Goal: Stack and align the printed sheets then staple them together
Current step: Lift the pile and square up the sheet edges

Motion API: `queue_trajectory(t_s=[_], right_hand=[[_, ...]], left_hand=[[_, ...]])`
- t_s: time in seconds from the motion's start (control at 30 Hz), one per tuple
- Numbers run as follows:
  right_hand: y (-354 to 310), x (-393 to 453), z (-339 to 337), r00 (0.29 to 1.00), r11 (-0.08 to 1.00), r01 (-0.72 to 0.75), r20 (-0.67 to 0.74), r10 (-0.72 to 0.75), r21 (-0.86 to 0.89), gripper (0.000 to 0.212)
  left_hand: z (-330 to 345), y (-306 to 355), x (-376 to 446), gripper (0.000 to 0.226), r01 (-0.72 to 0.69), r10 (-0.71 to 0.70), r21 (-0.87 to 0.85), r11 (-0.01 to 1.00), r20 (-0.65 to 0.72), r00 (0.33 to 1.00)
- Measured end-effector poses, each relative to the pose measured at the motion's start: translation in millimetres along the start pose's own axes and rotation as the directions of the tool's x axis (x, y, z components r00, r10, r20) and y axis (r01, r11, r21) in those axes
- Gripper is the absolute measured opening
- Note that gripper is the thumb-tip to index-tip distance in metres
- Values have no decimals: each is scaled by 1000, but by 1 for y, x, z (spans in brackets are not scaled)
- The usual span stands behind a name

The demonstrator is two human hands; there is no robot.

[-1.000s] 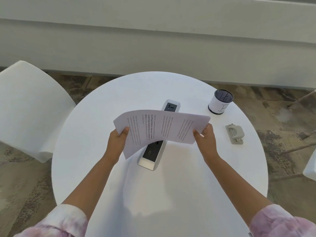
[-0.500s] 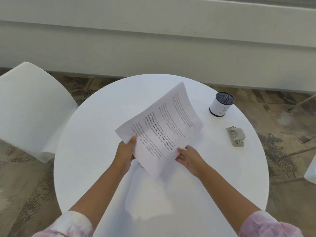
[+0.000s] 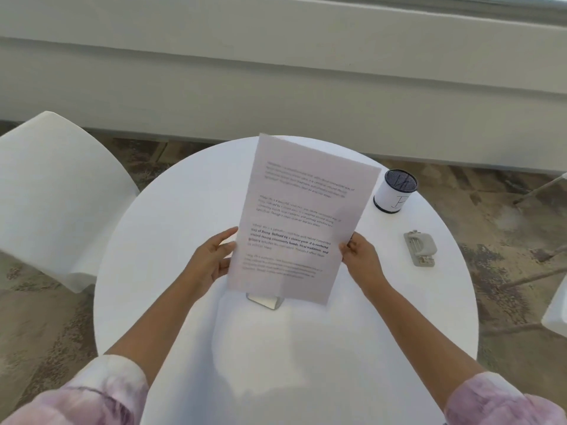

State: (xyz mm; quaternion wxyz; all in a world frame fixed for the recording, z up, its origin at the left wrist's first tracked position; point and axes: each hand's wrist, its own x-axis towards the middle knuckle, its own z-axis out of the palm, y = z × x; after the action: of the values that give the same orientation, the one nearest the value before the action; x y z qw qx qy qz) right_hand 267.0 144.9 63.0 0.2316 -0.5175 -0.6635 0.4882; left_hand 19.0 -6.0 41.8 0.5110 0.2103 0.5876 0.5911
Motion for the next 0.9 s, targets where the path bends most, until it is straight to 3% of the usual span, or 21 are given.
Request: queue_trajectory(t_s=[0.1,0.33,0.53,0.7,0.9], right_hand=[[-2,-3,0,996,993,84,5,-84,-88,21],[-4,-2,4,983,978,177,-36,-182,-109,19],[-12,-5,5,977,976,215,2,-215,-41,23],[-22,-4,5,958,958,280,-46,-283,-62,24],[-21,-1,7,979,979,200,-17,-201,-44,21]], left_hand=[[8,9,1,28,-87,84,148,985,30,996],[28,24,3,18,-249,261,169,954,-55,964],[35,28,-1,18,-288,321,242,927,-113,940],[40,35,-4,14,-335,378,272,902,-120,918],[41,35,-2,14,-324,362,274,905,-101,927]])
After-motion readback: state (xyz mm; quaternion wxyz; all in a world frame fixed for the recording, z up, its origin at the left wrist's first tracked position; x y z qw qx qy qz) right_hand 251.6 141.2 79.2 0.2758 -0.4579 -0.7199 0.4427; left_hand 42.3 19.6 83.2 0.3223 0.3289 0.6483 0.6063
